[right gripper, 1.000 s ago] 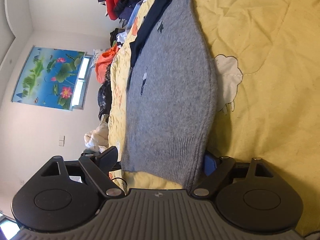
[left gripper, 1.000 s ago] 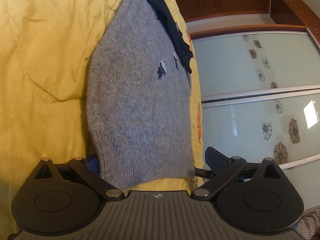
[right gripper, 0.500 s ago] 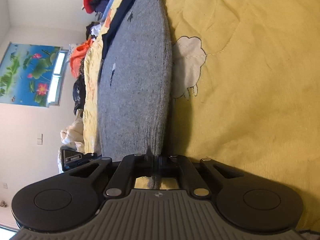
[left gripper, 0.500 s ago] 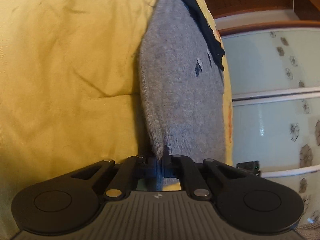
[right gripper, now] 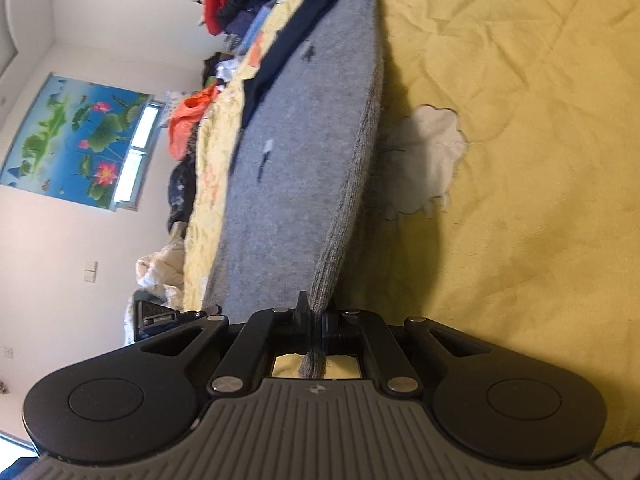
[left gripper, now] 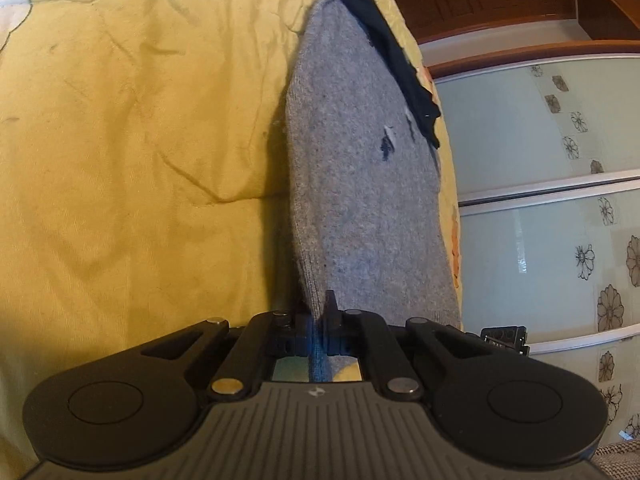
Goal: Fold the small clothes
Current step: 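Close both tools on the sweater's side edge, then lift the side edge over the sweater body and open both tools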
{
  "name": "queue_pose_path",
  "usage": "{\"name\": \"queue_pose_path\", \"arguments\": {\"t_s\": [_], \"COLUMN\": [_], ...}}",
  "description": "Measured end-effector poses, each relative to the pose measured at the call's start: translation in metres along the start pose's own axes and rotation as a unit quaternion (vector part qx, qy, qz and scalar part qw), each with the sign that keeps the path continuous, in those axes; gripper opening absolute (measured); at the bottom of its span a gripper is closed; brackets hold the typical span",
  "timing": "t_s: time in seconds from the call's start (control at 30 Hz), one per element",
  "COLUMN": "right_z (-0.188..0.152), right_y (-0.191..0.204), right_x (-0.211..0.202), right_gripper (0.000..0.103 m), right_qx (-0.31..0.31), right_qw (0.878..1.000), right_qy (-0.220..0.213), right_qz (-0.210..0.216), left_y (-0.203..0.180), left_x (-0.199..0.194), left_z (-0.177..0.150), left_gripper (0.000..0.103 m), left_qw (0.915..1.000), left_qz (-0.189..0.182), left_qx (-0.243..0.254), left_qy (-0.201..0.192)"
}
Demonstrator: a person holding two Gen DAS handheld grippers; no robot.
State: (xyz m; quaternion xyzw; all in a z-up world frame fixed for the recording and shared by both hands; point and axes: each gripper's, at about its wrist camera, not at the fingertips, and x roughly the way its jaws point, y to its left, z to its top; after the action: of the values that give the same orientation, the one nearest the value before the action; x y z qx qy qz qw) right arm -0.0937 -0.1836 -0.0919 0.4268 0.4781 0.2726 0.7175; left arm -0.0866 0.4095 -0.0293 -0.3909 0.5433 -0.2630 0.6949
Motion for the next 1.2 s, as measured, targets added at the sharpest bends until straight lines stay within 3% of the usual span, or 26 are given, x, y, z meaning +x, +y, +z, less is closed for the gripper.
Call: {"name": "queue_pose_path", "arguments": {"t_s": [0.27,0.5,0.63,0.8,0.9,1.0,1.2], "right_z": [0.006,0.037,0.100,0.213,0.281,0.328,0.375], "right_y": [0.008,0.019,0.027,0.021,0.011,-0.004,-0.029], "right_x": [-0.002,-0.010,-0.004,0.024,0.056,0.090,0.131], "right_gripper": [0.010,0.010,0.010,0.010,0.010,0.010,0.010], "right_qx": [-0.004,0.002,0.004,0.047,0.075,0.099,0.128], "right_qw": [0.999,0.989,0.977,0.960,0.958,0.960,0.962], "right_qy": [-0.031,-0.096,-0.146,-0.208,-0.221,-0.221,-0.212], "right_qz": [0.034,0.114,0.154,0.182,0.165,0.142,0.114], "left_y": [-0.023,-0.042,-0.061,-0.075,-0.085,-0.089,-0.073], "left_x": [-0.002,-0.004,-0.004,0.017,0.039,0.065,0.100], "left_z": [0.012,0.035,0.084,0.185,0.250,0.302,0.351], "left_gripper": [0.004,0.004,0.004,0.004,0.004,0.004,0.004], "left_qw": [0.9988,0.9941,0.9867,0.9746,0.9706,0.9711,0.9725], "left_qz": [-0.043,-0.095,-0.124,-0.145,-0.140,-0.124,-0.104], "left_qx": [0.020,0.006,0.000,-0.038,-0.048,-0.052,-0.076], "left_qy": [-0.015,-0.053,-0.104,-0.166,-0.190,-0.197,-0.194]}}
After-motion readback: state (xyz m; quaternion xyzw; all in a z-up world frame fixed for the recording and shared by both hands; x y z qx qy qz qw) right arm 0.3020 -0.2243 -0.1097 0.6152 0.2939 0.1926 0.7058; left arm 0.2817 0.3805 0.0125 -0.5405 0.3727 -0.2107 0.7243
